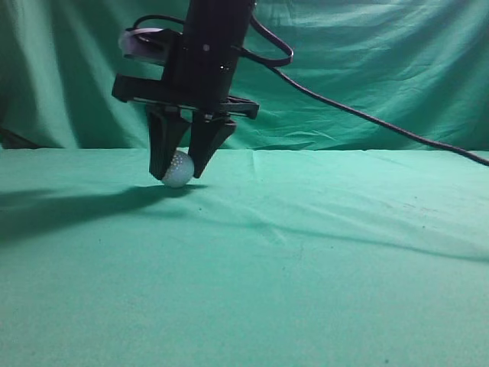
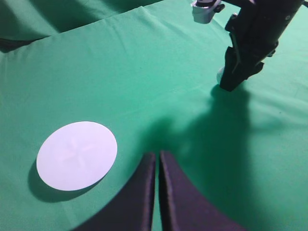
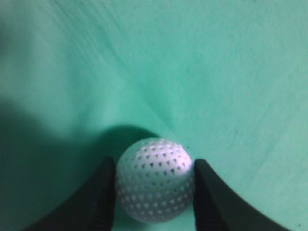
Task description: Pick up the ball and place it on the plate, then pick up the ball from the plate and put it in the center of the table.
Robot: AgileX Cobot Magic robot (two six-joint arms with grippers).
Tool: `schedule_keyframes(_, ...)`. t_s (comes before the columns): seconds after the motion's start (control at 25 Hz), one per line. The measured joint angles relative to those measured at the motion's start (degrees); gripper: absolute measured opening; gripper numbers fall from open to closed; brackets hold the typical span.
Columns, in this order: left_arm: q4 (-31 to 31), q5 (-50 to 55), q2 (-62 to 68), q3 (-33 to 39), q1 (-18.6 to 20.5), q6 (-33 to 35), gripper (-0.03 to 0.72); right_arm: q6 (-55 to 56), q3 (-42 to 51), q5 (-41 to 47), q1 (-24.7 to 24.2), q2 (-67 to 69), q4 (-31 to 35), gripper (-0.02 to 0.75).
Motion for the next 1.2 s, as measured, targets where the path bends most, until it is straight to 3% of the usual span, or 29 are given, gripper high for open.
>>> schedule_keyframes(0.2,-0.1,0.0,0.0,0.0,0.0,0.0,0.000,-0.1,-0.1,-1.1,0.0,0.5,0.4,0.328)
schedule_keyframes(0.24,-0.1,0.0,0.0,0.0,0.0,0.0,0.000,-0.1,-0.1,-1.1,0.0,0.6,0.4,0.402)
schedule_keyframes(0.36,-0.1,0.0,0.0,0.0,0.0,0.0,0.000,-0.1,-0.1,-1.0,0.0,0.6,0.1,0.514)
schedule_keyframes(0.52,-0.1,0.0,0.0,0.0,0.0,0.0,0.000,-0.1,-3.2,2.8,0.0,-1.9,-1.4,0.513)
schedule_keyframes(0.92,-0.1,-0.1,0.0,0.0,0.0,0.0,0.000,2.0,-11.6,13.6,0.0,-20.3,-3.3,0.000)
schedule_keyframes(1.2,-0.1,-0.1,0.0,0.0,0.0,0.0,0.000,4.4,-11.6,15.6,0.0,-32.7,-4.1,0.000)
